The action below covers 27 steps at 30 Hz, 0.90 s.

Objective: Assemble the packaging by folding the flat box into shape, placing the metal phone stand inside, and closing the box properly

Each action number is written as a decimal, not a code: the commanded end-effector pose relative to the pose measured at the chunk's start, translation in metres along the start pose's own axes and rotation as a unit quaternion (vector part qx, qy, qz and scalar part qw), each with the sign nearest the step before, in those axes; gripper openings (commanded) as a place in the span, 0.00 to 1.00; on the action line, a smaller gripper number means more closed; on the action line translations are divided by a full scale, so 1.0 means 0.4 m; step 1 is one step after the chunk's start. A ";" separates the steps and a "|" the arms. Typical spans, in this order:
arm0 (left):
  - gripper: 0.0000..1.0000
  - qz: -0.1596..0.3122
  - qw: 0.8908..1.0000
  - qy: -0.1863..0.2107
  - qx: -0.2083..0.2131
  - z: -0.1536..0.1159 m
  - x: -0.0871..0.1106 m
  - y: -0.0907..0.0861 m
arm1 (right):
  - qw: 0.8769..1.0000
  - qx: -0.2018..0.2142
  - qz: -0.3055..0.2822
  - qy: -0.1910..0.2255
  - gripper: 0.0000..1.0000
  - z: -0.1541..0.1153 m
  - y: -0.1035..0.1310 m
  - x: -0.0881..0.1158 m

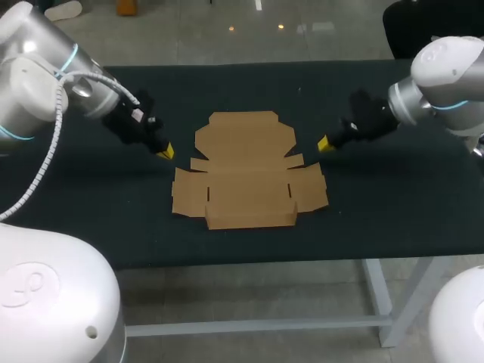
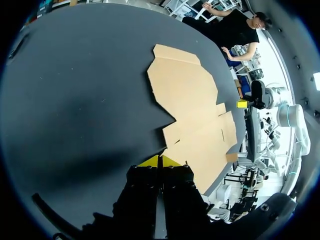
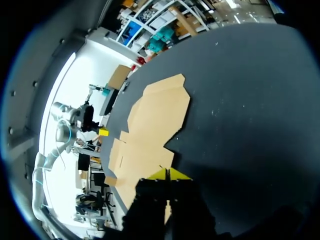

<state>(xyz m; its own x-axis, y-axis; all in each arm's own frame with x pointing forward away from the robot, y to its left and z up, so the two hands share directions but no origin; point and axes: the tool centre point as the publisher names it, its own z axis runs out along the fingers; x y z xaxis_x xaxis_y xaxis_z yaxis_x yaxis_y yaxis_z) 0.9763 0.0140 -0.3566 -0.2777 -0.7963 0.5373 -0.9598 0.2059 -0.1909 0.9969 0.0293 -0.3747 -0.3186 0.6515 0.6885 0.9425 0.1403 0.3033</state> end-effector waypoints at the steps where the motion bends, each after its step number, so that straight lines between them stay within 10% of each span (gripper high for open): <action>1: 0.00 0.000 1.000 0.007 0.002 0.012 -0.009 -0.003 | 1.000 0.002 0.002 0.003 0.00 0.016 0.001 -0.009; 27: 0.00 -0.021 1.000 -0.004 0.018 0.062 -0.022 -0.011 | 0.994 0.004 0.104 -0.026 0.00 0.096 -0.019 -0.025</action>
<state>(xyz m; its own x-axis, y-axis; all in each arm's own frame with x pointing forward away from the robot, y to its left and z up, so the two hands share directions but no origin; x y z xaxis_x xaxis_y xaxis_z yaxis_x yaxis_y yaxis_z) 0.9841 0.0081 -0.3784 -0.2393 -0.8051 0.5427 -0.9680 0.1544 -0.1979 0.9976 0.0464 -0.4067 -0.1144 0.6982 0.7067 0.9881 0.0066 0.1534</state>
